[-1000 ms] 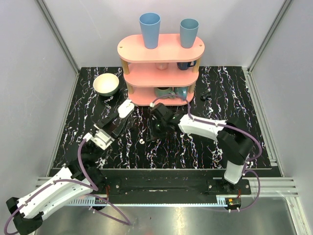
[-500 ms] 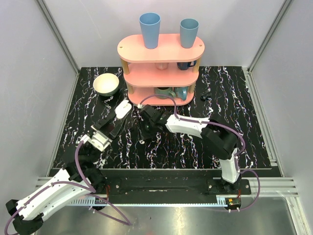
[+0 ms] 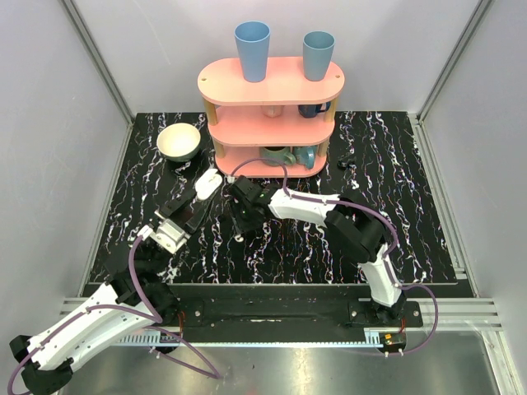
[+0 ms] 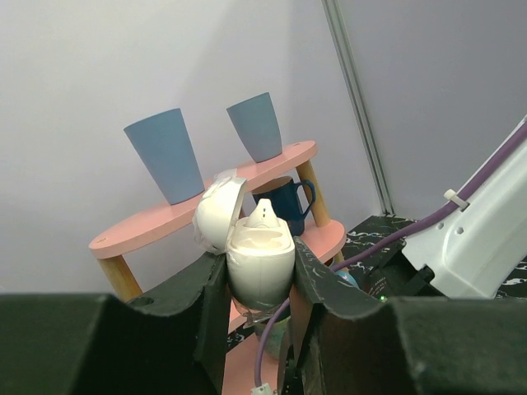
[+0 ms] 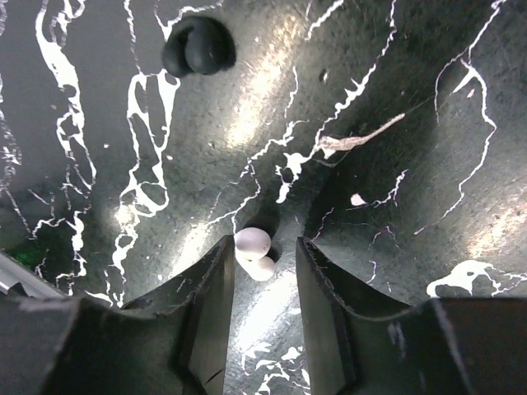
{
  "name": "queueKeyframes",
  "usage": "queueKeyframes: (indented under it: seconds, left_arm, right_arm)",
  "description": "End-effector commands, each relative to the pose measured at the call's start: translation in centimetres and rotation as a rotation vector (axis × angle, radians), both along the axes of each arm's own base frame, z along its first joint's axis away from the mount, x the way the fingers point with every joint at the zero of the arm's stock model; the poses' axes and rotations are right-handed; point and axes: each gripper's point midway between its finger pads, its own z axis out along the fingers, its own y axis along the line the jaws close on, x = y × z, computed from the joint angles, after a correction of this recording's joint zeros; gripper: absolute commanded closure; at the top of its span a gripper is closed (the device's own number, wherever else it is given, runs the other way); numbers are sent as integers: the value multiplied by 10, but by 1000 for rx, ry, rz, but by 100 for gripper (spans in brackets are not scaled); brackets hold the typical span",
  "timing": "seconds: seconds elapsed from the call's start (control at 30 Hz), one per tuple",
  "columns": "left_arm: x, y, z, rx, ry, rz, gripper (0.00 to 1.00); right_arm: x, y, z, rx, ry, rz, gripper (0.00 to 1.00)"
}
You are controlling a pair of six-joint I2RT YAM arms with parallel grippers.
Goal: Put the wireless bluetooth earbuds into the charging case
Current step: Adjust the left earbud at the center of the board.
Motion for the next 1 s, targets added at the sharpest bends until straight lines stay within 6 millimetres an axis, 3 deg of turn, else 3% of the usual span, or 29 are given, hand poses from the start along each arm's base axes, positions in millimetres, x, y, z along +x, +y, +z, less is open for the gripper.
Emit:
queueKeyframes:
  seconds: [0.0, 0.33, 0.67, 0.77, 0.83, 0.9, 0.97]
  left_arm:
    - [-1, 12, 17, -51, -30, 35, 100]
    - [2, 11, 14, -49, -19, 44, 100]
    - [3, 11, 11, -51, -8, 45, 100]
    - [4, 10, 10, -48, -7, 44, 100]
    - [3, 10, 11, -50, -7, 43, 100]
    - [4, 10, 11, -51, -6, 45, 100]
    - [4, 10, 11, -51, -7, 46, 100]
  right_arm:
    - [-3, 0, -4, -27, 12, -4, 57]
    - [-6, 6, -10, -16, 46, -6, 62]
    - [-12, 5, -11, -2, 89, -40, 89]
    - [-8, 6, 8, 30, 61, -70, 93]
    - [-3, 6, 36, 89, 20, -107, 94]
    - [4, -3, 58, 120, -23, -167, 94]
    - [16, -19, 66, 135, -26, -236, 95]
